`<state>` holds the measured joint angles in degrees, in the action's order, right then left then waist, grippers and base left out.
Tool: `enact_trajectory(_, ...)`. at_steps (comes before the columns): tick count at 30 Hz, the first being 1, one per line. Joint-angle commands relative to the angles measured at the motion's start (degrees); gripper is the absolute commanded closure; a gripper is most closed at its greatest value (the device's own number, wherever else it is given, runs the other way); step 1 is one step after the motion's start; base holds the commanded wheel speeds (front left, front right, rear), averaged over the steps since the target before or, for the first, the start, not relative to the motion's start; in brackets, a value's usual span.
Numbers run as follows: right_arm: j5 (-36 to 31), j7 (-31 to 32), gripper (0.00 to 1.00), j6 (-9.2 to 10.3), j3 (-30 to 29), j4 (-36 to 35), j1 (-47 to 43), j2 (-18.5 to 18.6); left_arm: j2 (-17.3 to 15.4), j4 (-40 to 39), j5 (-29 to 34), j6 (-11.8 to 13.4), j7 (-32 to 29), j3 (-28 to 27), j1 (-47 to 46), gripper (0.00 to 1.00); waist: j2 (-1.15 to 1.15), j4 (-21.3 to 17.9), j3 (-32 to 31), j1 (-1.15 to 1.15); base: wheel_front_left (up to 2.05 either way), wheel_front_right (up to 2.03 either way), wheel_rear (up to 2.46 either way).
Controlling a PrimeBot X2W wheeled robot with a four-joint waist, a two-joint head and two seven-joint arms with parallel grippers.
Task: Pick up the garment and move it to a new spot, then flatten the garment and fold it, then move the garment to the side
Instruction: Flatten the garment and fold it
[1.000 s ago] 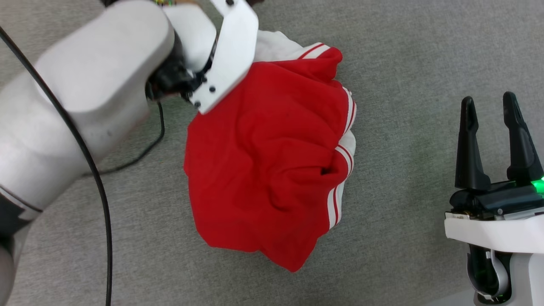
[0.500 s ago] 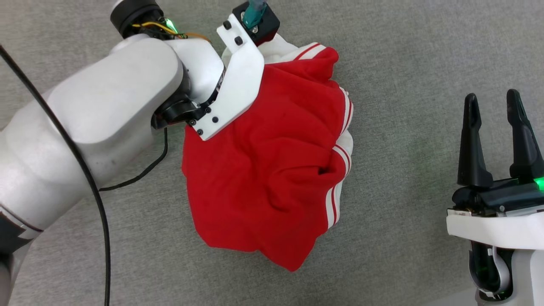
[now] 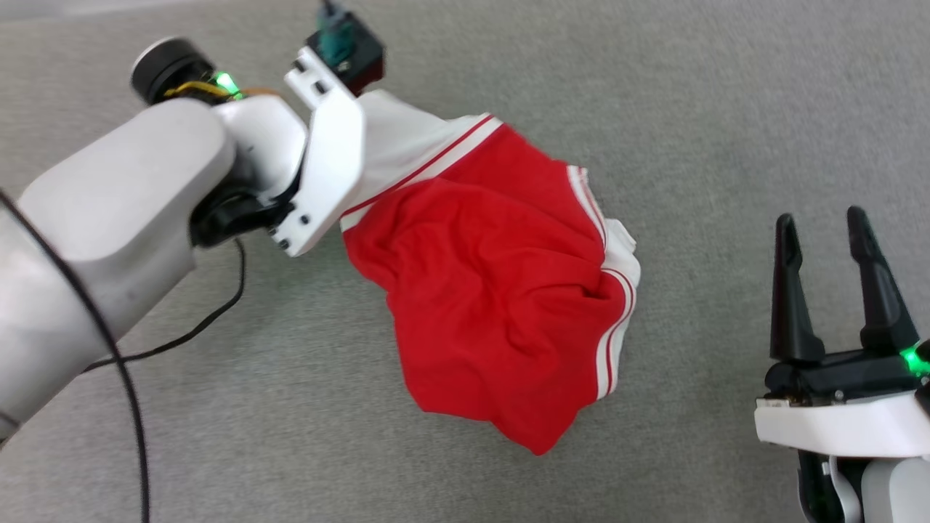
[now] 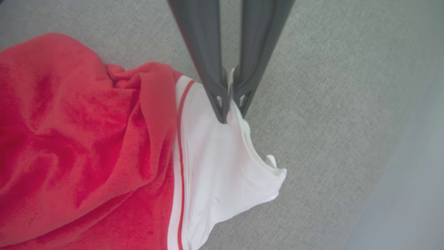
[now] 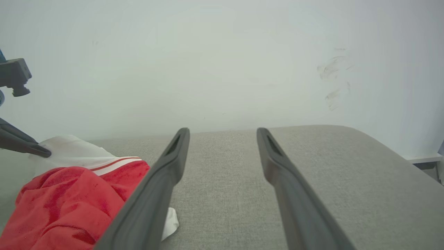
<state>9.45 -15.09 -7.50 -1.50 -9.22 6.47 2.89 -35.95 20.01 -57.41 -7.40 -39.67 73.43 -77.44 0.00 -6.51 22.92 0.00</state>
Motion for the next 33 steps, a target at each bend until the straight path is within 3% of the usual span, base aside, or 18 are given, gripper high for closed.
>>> enact_trajectory(1, -0.4, -0.1, 0.00, 0.02, 0.0, 0.1, -0.9, 0.0, -1.1, -0.1, -0.6, 0.0, 0.8, -0.1, 1.4, 1.00, 0.00, 3.1, -3.3, 0.00, 0.00, 0.00, 0.00)
enact_trajectory(9, -1.1, -0.1, 0.00, 0.03, 0.2, 0.5, -3.4, 0.0, -9.9, 2.0, -5.3, 0.0, 6.5, -0.1, 9.1, 1.00, 0.00, 5.6, -6.8, 0.00, 0.00, 0.00, 0.00)
enact_trajectory(11, -1.3, -0.1, 0.00, 0.03, 0.2, 0.7, -4.2, 0.0, -13.6, 3.9, -7.7, 0.0, 9.4, -0.1, 14.5, 1.00, 0.00, 5.7, -7.4, 0.00, 0.00, 0.00, 0.00)
enact_trajectory(13, -1.3, -0.1, 0.00, 0.03, 0.1, 0.8, -4.3, 0.0, -15.0, 4.5, -8.7, 0.0, 11.2, -0.1, 17.5, 1.00, 0.00, 5.5, -7.7, 0.00, 0.00, 0.00, 0.00)
enact_trajectory(18, -1.2, -0.1, 0.00, 0.03, -0.3, 1.4, -5.1, 0.0, -17.3, 4.5, -13.0, 1.0, 15.4, -0.1, 26.2, 1.00, 0.00, 5.3, -8.3, 0.00, 0.00, 0.00, 0.00)
enact_trajectory(25, -1.8, -0.1, 0.00, 0.03, -0.9, 2.2, -5.1, 0.0, -15.6, 5.3, -16.4, 2.3, 18.9, -0.1, 34.0, 1.00, 0.00, 6.1, -10.3, 0.00, 0.00, 0.00, 0.00)
enact_trajectory(26, -2.1, -0.1, 0.00, 0.02, -0.9, 2.2, -5.0, 0.0, -15.3, 5.4, -16.4, 2.6, 20.0, -0.4, 34.3, 0.65, 0.00, 6.2, -10.7, 0.00, 0.00, 0.00, 0.00)
enact_trajectory(27, -2.2, -0.1, 0.00, 0.02, -1.0, 2.3, -4.9, 0.0, -15.0, 5.5, -15.9, 3.1, 21.5, -0.8, 34.3, 0.00, 0.00, 6.3, -11.2, 0.00, 0.00, 0.00, 0.00)
enact_trajectory(31, -2.7, -0.1, 0.00, 0.03, -1.9, 2.2, -4.3, 0.0, -15.7, 4.0, -13.7, 5.2, 29.3, -2.3, 35.3, 0.00, 0.00, 5.8, -13.0, 0.00, 0.00, 0.00, 0.00)
enact_trajectory(33, -3.7, -0.1, 0.00, 0.02, -2.4, 1.9, -3.7, 0.0, -16.6, 2.7, -12.2, 7.5, 34.0, -3.3, 35.9, 0.00, 0.00, 5.8, -13.8, 0.00, 0.00, 0.00, 0.00)
